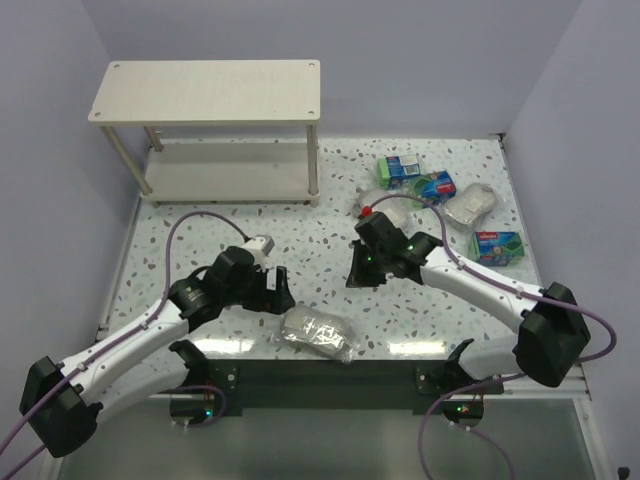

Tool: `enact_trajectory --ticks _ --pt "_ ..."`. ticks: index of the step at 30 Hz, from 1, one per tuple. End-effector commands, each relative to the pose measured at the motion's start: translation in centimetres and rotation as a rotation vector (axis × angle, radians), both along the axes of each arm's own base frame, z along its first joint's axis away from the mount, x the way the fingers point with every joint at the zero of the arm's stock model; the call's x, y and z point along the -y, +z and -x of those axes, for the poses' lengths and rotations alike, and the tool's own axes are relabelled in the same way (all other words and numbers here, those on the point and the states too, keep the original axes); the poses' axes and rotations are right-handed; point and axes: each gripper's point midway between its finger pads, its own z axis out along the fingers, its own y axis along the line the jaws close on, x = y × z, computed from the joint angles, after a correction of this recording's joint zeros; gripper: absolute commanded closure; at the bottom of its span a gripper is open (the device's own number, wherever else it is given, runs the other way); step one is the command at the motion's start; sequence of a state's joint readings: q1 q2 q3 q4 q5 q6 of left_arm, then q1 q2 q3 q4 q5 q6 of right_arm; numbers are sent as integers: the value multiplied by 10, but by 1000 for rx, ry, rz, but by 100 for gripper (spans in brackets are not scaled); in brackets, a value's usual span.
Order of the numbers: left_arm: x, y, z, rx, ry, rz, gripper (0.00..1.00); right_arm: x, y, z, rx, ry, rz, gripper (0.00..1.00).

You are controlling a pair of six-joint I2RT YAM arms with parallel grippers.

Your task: Place and organize the cleaning sponges onto the shelf

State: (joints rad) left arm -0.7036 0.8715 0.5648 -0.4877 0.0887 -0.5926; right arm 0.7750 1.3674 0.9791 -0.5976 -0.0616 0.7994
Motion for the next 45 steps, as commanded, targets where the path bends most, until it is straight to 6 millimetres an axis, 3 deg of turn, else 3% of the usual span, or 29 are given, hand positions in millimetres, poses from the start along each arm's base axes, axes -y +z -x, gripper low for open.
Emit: enact_trajectory --ticks 1,8,15,21,24,28,33,37,45 --pt "-1 4 9 -56 19 5 4 30 -9 8 2 -36 105 100" --pt "17 -33 30 -179 -61 42 9 45 -22 25 -43 -35 151 100" --pt "24 -46 38 -184 -109 83 16 53 -33 38 -64 -45 133 100" --pt "33 -57 40 -174 -136 152 41 48 -41 40 -79 -35 109 100" --pt "38 -50 35 -143 -149 171 60 46 -39 41 -80 -25 98 100" --pt "31 -45 25 -112 -120 116 98 47 -31 39 -63 -20 99 100" --pt "14 -28 -8 -25 1 27 100 45 -21 38 -46 -19 79 100" --pt "-21 -12 -49 17 194 -23 100 44 -12 37 -30 -15 62 100" --pt "-88 53 -135 176 613 138 100 51 3 39 5 -20 43 100"
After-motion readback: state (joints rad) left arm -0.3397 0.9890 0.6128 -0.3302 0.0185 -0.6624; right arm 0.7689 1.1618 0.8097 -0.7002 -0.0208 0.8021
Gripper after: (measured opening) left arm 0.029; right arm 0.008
